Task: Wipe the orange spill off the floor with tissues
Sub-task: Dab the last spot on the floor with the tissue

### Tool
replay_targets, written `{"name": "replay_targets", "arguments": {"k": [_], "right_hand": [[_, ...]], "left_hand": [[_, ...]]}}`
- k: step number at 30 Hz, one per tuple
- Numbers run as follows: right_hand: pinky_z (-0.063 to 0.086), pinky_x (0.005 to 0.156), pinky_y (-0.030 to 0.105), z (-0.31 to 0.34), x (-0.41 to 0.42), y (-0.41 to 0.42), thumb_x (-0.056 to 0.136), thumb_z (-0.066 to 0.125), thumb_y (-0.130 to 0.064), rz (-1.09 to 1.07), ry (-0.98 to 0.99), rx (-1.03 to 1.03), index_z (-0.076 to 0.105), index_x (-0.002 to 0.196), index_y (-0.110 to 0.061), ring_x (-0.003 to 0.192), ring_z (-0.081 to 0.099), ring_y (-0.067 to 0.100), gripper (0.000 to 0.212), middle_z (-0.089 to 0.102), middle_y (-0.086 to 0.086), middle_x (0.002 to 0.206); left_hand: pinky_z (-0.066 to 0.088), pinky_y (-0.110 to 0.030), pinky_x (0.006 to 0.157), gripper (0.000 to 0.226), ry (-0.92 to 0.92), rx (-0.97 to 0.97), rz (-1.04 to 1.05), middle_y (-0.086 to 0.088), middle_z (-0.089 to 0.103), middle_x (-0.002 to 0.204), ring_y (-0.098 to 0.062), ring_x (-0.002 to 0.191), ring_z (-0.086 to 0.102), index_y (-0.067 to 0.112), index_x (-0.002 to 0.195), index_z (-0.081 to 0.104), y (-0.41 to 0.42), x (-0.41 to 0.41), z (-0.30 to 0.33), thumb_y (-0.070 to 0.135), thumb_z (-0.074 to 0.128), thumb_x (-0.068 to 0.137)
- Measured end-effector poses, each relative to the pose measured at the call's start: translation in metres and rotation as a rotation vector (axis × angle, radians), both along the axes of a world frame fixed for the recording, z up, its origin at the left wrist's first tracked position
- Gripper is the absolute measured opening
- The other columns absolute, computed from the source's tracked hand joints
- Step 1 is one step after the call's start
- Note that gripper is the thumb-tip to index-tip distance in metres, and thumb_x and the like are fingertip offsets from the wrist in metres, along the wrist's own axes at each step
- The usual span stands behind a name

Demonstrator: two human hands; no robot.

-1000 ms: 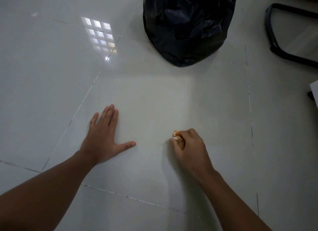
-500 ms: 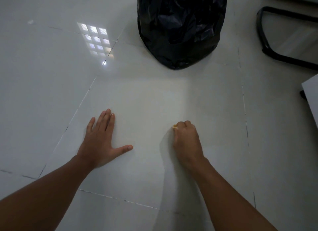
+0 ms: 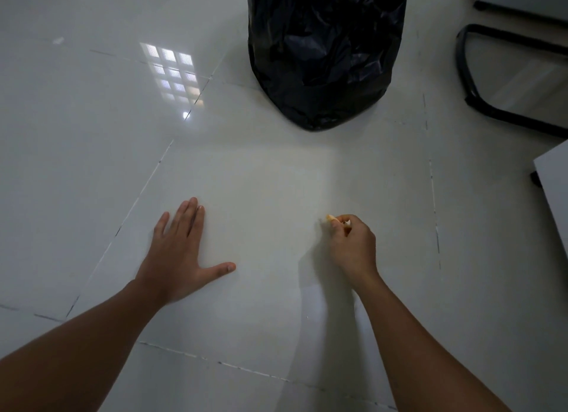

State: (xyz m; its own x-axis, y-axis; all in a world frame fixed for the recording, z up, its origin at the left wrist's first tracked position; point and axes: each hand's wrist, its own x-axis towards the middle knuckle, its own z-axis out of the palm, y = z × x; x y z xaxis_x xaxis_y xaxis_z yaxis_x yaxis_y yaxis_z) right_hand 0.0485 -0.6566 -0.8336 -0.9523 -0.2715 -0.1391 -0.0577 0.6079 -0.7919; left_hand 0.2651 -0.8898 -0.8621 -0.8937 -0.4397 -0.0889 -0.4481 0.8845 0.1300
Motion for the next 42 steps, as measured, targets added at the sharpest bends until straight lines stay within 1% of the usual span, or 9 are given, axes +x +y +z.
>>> {"name": "replay_targets", "arguments": {"k": [7,11,15,19,24,29,34,39,42], "right_hand": [[0.044,0.055,0.023,0.01,0.001,0.002,0.09,0.063,-0.043,0.033,-0.201,-0.112,0.066,0.075,-0.019,0.057,0.053,0.006,0.028,0.062,-0.008,0.064],[0.052,0.067,0.029,0.018,0.001,0.007,0.091,0.064,-0.032,0.082,-0.157,-0.087,0.073,0.085,-0.024,0.075,0.065,0.01,0.013,0.071,-0.009,0.077],[0.047,0.058,0.03,0.025,-0.002,0.015,0.086,0.067,-0.046,0.105,-0.086,-0.026,0.07,0.076,-0.018,0.065,0.061,0.019,0.03,0.069,0.003,0.07],[0.053,0.064,0.031,0.037,-0.013,0.011,0.082,0.074,-0.04,0.062,-0.072,-0.037,0.075,0.074,-0.025,0.069,0.068,0.021,0.017,0.072,-0.005,0.067],[0.046,0.062,0.025,0.073,-0.037,-0.005,0.085,0.072,-0.031,0.075,-0.031,-0.044,0.076,0.084,-0.019,0.067,0.065,0.019,0.012,0.07,-0.007,0.069],[0.046,0.058,0.025,0.154,-0.083,-0.038,0.086,0.071,-0.027,0.103,0.019,-0.03,0.073,0.081,-0.019,0.065,0.062,0.015,0.01,0.069,-0.003,0.07],[0.044,0.051,0.023,0.234,-0.123,-0.082,0.082,0.067,-0.013,0.04,-0.02,-0.07,0.071,0.078,-0.021,0.062,0.059,0.015,0.01,0.069,0.001,0.07],[0.05,0.056,0.025,0.273,-0.136,-0.126,0.085,0.068,-0.019,0.054,-0.015,-0.183,0.069,0.076,-0.031,0.068,0.066,0.014,0.016,0.071,-0.004,0.073],[0.053,0.061,0.024,0.284,-0.147,-0.14,0.086,0.069,-0.021,0.021,-0.018,-0.218,0.067,0.086,-0.032,0.073,0.068,0.011,0.011,0.071,-0.008,0.077]], "left_hand": [[-0.001,-0.047,0.126,0.137,-0.082,0.062,0.033,-0.012,-0.007,0.168,-0.021,0.155,-0.009,0.005,0.158,0.002,-0.001,-0.003,0.012,0.102,0.014,0.062],[-0.002,-0.044,0.126,0.135,-0.117,0.097,0.051,-0.011,-0.015,0.167,-0.021,0.154,-0.015,0.006,0.158,-0.006,0.0,-0.008,0.023,0.099,0.017,0.062],[-0.002,-0.039,0.125,0.126,-0.08,0.105,0.025,-0.009,-0.017,0.167,-0.019,0.154,-0.014,0.011,0.159,-0.006,0.01,-0.014,0.031,0.094,0.012,0.066],[0.001,-0.039,0.126,0.12,-0.084,0.113,-0.021,-0.007,-0.015,0.168,-0.019,0.155,-0.012,0.014,0.159,-0.005,0.013,-0.03,0.047,0.092,0.014,0.071],[0.012,-0.039,0.125,0.099,-0.035,0.135,-0.1,-0.007,-0.004,0.169,-0.02,0.155,0.005,0.011,0.159,0.0,-0.012,-0.075,0.098,0.071,0.042,0.092],[0.018,-0.036,0.122,0.095,0.05,0.201,-0.165,-0.005,-0.001,0.169,-0.021,0.154,0.013,0.012,0.16,0.002,-0.032,-0.142,0.169,0.064,0.046,0.095],[0.024,-0.038,0.121,0.087,0.133,0.14,-0.233,-0.007,0.006,0.169,-0.024,0.152,0.02,0.011,0.159,0.008,-0.049,-0.206,0.25,0.06,0.044,0.097],[0.02,-0.038,0.123,0.079,0.213,0.088,-0.211,-0.007,0.011,0.168,-0.022,0.155,0.011,0.01,0.157,0.019,-0.072,-0.251,0.288,0.056,0.045,0.098],[0.013,-0.036,0.124,0.077,0.209,0.104,-0.205,-0.006,0.009,0.168,-0.021,0.156,0.002,0.008,0.157,0.02,-0.081,-0.27,0.295,0.053,0.045,0.099]]}}
